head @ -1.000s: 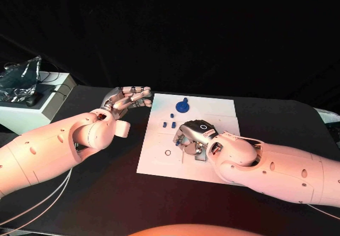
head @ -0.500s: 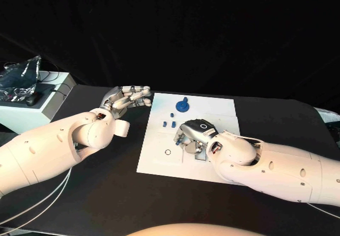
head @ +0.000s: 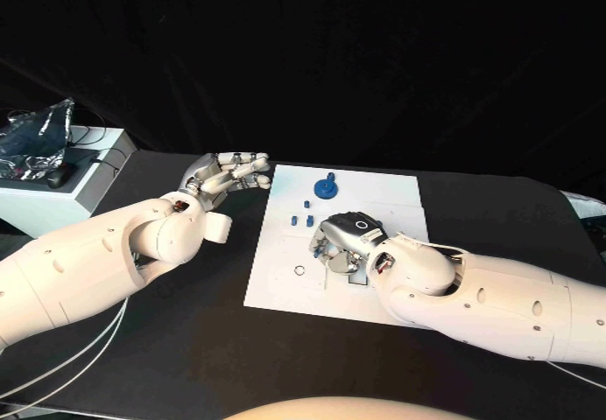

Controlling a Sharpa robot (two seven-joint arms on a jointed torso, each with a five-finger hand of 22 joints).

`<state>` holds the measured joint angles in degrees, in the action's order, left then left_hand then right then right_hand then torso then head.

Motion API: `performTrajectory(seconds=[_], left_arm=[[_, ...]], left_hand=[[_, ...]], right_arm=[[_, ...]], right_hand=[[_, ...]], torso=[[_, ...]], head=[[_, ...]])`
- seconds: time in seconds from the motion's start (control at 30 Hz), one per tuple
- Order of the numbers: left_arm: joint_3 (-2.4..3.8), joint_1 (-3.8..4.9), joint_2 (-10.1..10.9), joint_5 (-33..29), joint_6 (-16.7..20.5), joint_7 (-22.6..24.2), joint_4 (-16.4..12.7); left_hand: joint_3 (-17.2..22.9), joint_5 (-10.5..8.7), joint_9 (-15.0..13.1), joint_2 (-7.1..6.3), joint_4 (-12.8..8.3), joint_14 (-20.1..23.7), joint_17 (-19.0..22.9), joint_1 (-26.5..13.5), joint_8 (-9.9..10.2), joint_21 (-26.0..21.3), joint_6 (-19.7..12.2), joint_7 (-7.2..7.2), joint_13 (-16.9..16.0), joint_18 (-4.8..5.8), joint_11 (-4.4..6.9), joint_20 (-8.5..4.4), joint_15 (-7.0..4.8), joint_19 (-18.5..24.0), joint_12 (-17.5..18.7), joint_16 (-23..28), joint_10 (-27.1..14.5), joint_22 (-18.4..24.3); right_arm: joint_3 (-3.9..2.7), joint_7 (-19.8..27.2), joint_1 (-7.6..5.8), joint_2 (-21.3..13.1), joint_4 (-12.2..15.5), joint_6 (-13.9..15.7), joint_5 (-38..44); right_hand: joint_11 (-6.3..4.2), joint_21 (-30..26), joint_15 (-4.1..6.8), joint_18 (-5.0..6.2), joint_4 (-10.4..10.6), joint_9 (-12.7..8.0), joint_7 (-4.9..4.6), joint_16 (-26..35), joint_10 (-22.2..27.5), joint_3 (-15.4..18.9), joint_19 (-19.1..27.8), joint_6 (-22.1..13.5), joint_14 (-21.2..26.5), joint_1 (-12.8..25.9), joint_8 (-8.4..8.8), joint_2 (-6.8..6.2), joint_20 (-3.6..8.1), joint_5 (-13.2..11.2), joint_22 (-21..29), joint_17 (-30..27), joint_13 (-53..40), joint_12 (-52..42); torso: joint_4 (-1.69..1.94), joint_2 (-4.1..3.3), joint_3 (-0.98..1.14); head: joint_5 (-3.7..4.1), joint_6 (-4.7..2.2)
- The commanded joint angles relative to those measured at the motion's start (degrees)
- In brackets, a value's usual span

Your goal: Assemble the parts on the task board

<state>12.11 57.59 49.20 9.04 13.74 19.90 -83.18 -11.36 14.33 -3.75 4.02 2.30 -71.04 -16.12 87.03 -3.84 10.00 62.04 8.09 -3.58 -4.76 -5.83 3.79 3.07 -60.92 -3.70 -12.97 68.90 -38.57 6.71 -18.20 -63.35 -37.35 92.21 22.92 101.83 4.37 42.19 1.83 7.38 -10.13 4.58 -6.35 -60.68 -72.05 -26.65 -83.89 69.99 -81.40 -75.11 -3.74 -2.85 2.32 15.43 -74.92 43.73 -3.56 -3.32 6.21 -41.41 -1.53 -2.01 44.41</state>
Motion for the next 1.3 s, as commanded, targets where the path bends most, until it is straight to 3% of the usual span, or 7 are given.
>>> performTrajectory(seconds=[0.03, 0.37, 0.6, 0.8, 1.03, 1.2, 1.3], left_arm=[[0.04, 0.00, 0.0, -0.3, -0.9, 0.4, -0.1], [0.04, 0.00, 0.2, 0.0, -0.9, 0.1, -0.2], [0.04, 0.00, 0.2, 0.4, -0.6, 0.2, -0.3], [0.04, 0.00, 0.3, 0.5, -0.7, 0.1, -0.3], [0.04, 0.00, 0.4, 0.5, -0.8, 0.1, -0.2], [0.04, 0.00, 0.5, 0.5, -0.9, 0.1, -0.1], [0.04, 0.00, 0.5, 0.5, -1.0, 0.1, 0.0]], left_hand=[[0.0, -0.01, 0.1, -0.15, 0.2, 0.4, 0.0, -0.1, 0.1, -0.3, 0.0, 0.30, 0.0, 0.31, -0.03, 0.09, 0.09, 0.0, 0.1, -0.2, -0.4, 0.0], [0.1, -0.04, 0.1, -0.14, 0.1, 0.4, 0.1, 0.1, 0.1, -0.2, 0.0, 0.32, 0.0, 0.31, -0.02, 0.06, 0.07, 0.0, 0.1, -0.2, -0.4, 0.1], [0.1, -0.14, 0.1, -0.07, 0.3, 0.4, 0.1, -0.1, 0.1, -0.2, 0.1, 0.34, 0.0, 0.32, -0.03, 0.06, 0.08, -0.1, 0.1, -0.2, -0.3, 0.2], [0.1, -0.14, 0.1, -0.07, 0.3, 0.4, 0.1, -0.1, 0.1, -0.2, 0.1, 0.34, 0.0, 0.32, -0.03, 0.06, 0.08, -0.1, 0.1, -0.2, -0.3, 0.2], [0.1, -0.12, 0.1, -0.10, 0.3, 0.4, 0.1, 0.0, 0.1, -0.2, 0.0, 0.35, 0.0, 0.31, -0.04, 0.06, 0.09, -0.1, 0.1, -0.2, -0.4, 0.2], [0.1, -0.15, 0.1, -0.09, 0.3, 0.4, 0.1, 0.0, 0.1, -0.2, 0.0, 0.30, 0.0, 0.31, -0.04, 0.06, 0.10, -0.1, 0.1, -0.1, -0.4, 0.3], [0.1, -0.15, 0.1, -0.09, 0.3, 0.4, 0.1, 0.0, 0.1, -0.2, 0.0, 0.30, 0.0, 0.31, -0.04, 0.06, 0.10, -0.1, 0.1, -0.1, -0.4, 0.3]], right_arm=[[0.05, 0.5, 0.10, 0.4, -0.2, -1.0, 0.8], [0.34, 1.9, 0.22, 0.8, -0.9, -2.2, -0.4], [0.39, 2.4, 0.23, 0.4, -0.7, 1.4, -1.2], [0.39, 2.4, 0.23, -0.3, -0.4, 4.8, -1.3], [0.36, 2.5, 0.23, -2.1, 1.1, 9.2, -1.8], [-0.06, 2.5, -0.23, -4.6, 3.2, 10.1, -4.7], [-0.48, 2.4, -1.42, -6.9, 4.0, 9.3, -10.3]], right_hand=[[-1.49, 0.1, 0.32, 0.96, -0.3, 0.1, 0.08, -0.3, -1.7, -0.1, -3.2, 0.4, 0.2, 0.1, -0.08, 0.42, 0.60, 0.1, -5.1, -0.1, 0.1, -0.2], [-1.00, -1.5, -0.09, 1.18, 1.2, -0.6, -0.26, 0.7, 0.2, 5.1, -3.2, -1.3, 0.4, 1.6, 0.07, -1.99, 0.29, 4.4, -4.7, -1.3, 0.1, -0.2], [-0.16, -3.0, -0.59, 1.57, 2.9, -0.7, -0.79, 1.2, 2.7, 8.6, -3.2, -3.8, 0.5, 2.2, 0.16, -3.97, -0.08, 4.2, -4.3, -1.9, 0.1, -0.2], [1.10, -10.4, -1.41, 3.15, 4.5, -0.7, -0.86, 2.8, 8.1, 12.5, -2.9, -5.5, 0.6, 1.1, 0.15, -5.52, -0.96, 3.6, -1.9, -3.3, 0.1, -0.4], [2.14, -14.3, -2.07, 4.17, 8.9, -0.7, -0.43, 3.8, 13.6, 19.1, -3.0, -9.6, 0.4, -3.0, 0.06, -6.95, -1.66, 3.6, 0.8, -4.5, 0.1, -0.9], [1.96, -13.7, -1.96, 4.27, 10.7, -0.7, -0.19, 3.4, 12.8, 19.8, -3.0, -9.9, 0.3, -4.6, 0.17, -7.14, -1.70, 3.4, 1.3, -4.7, 0.2, -1.1], [0.57, -11.8, -1.12, 3.42, 8.9, -0.8, -0.38, 3.0, 6.6, 16.6, -3.0, -10.0, 0.2, -4.7, 0.15, -6.17, -0.93, 3.8, 0.8, -4.8, 0.2, -0.9]], torso=[[0.05, -0.03, -0.01], [0.05, -0.06, -0.03], [-0.02, 0.01, -0.03], [0.01, 0.05, -0.01], [0.02, 0.01, -0.02], [-0.02, 0.10, -0.06], [-0.04, 0.08, -0.05]], head=[[-0.01, 0.07], [-0.13, 0.46], [-0.09, 0.67], [-0.04, 0.53], [0.19, 0.35], [0.35, 0.10], [0.44, -0.07]])
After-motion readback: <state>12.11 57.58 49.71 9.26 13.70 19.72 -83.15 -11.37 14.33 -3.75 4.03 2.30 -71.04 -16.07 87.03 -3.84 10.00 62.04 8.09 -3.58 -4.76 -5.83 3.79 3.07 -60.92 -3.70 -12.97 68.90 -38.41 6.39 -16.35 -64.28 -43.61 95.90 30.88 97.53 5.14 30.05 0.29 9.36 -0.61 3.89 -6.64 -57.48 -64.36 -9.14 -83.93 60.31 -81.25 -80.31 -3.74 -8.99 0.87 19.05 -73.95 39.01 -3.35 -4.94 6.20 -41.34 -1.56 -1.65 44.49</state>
